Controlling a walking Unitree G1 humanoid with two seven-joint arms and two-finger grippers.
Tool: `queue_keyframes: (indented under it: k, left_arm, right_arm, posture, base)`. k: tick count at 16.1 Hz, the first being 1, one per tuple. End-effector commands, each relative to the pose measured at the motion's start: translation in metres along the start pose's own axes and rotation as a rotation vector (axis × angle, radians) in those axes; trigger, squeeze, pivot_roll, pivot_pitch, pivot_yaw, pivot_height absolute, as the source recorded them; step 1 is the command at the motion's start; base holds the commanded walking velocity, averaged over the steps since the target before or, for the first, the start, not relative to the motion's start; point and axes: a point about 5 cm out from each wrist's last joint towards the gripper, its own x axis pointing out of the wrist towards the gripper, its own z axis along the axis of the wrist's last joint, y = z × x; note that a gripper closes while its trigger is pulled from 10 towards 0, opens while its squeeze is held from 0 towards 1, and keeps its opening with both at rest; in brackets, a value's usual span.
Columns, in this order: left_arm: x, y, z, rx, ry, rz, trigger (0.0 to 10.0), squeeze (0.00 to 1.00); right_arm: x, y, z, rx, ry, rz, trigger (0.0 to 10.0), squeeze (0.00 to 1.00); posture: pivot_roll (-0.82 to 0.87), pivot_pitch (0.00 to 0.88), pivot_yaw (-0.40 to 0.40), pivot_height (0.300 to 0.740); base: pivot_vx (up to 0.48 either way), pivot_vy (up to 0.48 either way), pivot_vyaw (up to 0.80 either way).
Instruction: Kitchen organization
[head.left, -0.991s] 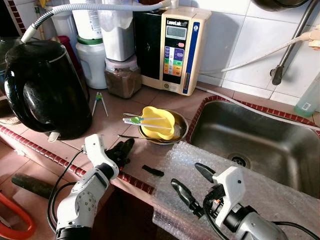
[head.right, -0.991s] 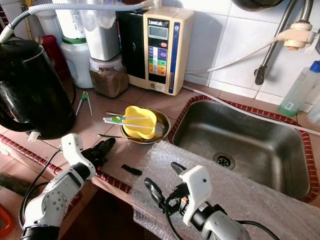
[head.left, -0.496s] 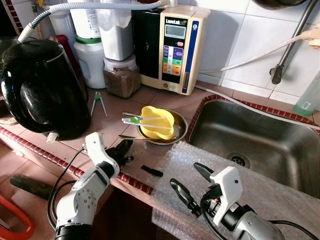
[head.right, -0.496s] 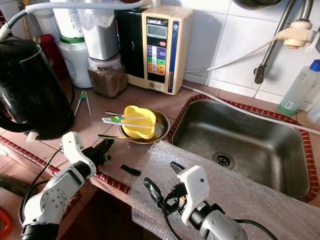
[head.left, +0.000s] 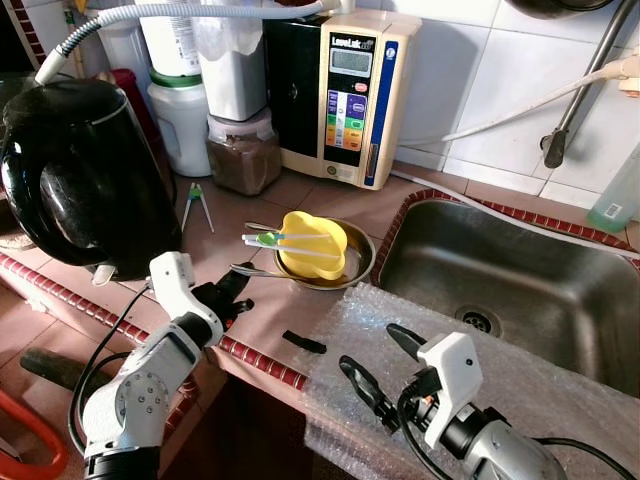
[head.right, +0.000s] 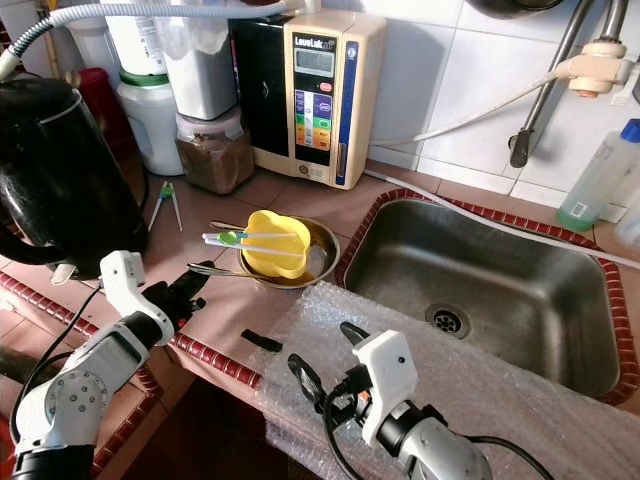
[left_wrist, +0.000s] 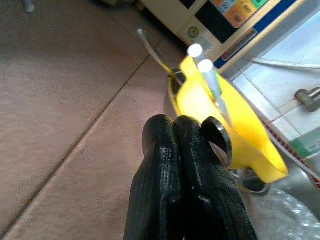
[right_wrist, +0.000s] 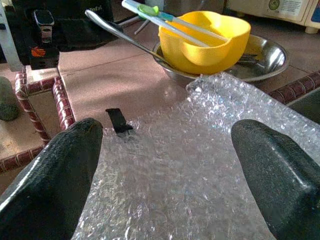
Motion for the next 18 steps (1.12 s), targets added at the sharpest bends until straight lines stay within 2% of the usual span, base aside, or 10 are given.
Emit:
queue_keyframes:
  k: [1, 4, 5, 6, 7, 8, 13, 14, 18]
  left_arm:
    - [-0.001, -0.003, 0.002, 0.000, -0.004, -0.016, 0.0, 0.00]
    - [-0.007, -0.002, 0.001, 0.008, 0.004, 0.001, 0.0, 0.00]
    - [-0.010, 0.006, -0.007, 0.069, 0.057, 0.049, 10.0, 0.00]
    - [-0.010, 0.005, -0.010, 0.068, 0.055, 0.045, 10.0, 0.00]
    - [-0.011, 0.005, -0.012, 0.064, 0.056, 0.042, 10.0, 0.40]
    - [-0.011, 0.002, -0.016, 0.057, 0.061, 0.028, 10.0, 1.00]
    - [-0.010, -0.001, -0.019, 0.055, 0.022, 0.018, 10.0, 1.00]
    - [-0.014, -0.001, -0.019, 0.052, 0.028, 0.001, 10.0, 1.00]
    - [-0.032, -0.001, -0.029, 0.136, 0.116, -0.086, 10.0, 1.00]
  right_arm:
    - [0.000, 0.000, 0.000, -0.015, 0.001, 0.001, 10.0, 0.00]
    - [0.000, -0.001, -0.001, -0.020, 0.003, 0.001, 10.0, 0.00]
    - [0.000, 0.000, -0.002, -0.020, 0.006, 0.003, 10.0, 0.00]
    - [0.001, 0.000, -0.002, -0.020, 0.006, 0.004, 10.0, 0.00]
    - [0.001, 0.000, -0.002, -0.021, 0.007, 0.005, 10.0, 0.00]
    - [0.001, 0.000, -0.002, -0.024, 0.007, 0.007, 10.0, 0.00]
    - [0.000, 0.001, -0.002, -0.023, 0.015, 0.029, 10.0, 0.00]
    - [-0.001, 0.001, -0.001, -0.022, 0.017, 0.033, 10.0, 0.00]
    - [-0.001, 0.000, -0.002, -0.023, 0.027, 0.048, 10.0, 0.00]
  posture:
    - [0.11, 0.000, 0.018, 0.740]
    - [0.11, 0.000, 0.017, 0.740]
    - [0.11, 0.000, 0.015, 0.740]
    - [0.11, 0.000, 0.014, 0.740]
    - [0.11, 0.000, 0.014, 0.740]
    - [0.11, 0.000, 0.010, 0.740]
    - [0.10, 0.000, 0.003, 0.740]
    - [0.11, 0.000, 0.001, 0.740]
    - [0.11, 0.000, -0.008, 0.740]
  base:
    - [0.000, 0.000, 0.00]
    - [0.000, 0.000, 0.00]
    - [0.000, 0.000, 0.00]
    - [0.000, 0.000, 0.00]
    - [0.000, 0.000, 0.00]
    - [0.000, 0.000, 0.00]
    - [0.000, 0.000, 0.00]
    - [0.000, 0.000, 0.00]
    - [0.000, 0.000, 0.00]
